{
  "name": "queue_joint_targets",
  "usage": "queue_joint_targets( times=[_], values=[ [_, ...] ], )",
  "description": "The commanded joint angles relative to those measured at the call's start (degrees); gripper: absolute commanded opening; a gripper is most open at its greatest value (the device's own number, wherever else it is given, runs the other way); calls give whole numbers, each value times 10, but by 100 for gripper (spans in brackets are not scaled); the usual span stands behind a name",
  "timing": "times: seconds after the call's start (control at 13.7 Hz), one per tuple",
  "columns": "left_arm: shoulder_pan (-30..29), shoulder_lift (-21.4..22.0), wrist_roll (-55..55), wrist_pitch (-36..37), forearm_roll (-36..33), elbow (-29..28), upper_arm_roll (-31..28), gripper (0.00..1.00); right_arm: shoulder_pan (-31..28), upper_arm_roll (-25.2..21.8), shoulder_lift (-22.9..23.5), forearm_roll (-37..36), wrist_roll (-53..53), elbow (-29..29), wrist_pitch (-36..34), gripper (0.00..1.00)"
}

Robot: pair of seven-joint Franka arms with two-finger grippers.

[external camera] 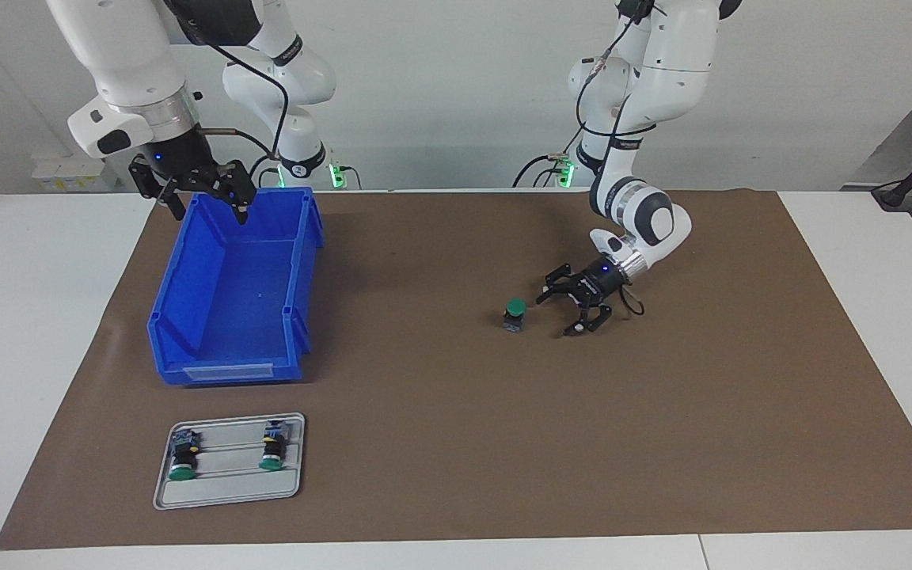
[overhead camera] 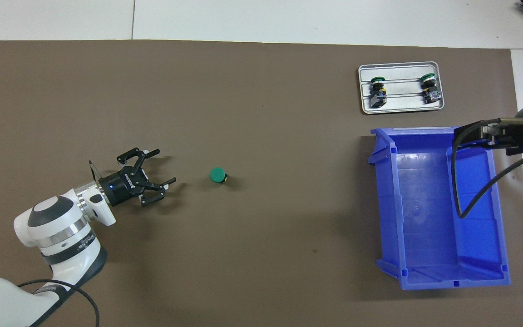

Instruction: Place and press button with both arms

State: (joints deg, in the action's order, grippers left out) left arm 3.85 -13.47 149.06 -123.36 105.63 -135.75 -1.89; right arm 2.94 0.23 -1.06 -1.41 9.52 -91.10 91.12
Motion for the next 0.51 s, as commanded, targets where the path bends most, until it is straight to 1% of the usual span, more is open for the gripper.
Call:
queue_joint_targets(
  times=[0.0, 0.22, 0.37, 0.44],
  values=[
    [-37, -23, -91, -13, -62, 72, 5, 93, 1, -2, -8, -1, -9, -8, -1, 100],
    [-62, -43, -232, 4, -136, 164, 7, 93, 1, -2, -8, -1, -9, -8, -1, 100],
    [-73, -53, -326, 22, -173, 224, 6, 93, 1, -2, -8, -1, -9, -7, -1, 100],
    [-75, -59, -381, 28, -204, 256, 6, 93, 1, -2, -8, -1, -9, -7, -1, 100]
  ],
)
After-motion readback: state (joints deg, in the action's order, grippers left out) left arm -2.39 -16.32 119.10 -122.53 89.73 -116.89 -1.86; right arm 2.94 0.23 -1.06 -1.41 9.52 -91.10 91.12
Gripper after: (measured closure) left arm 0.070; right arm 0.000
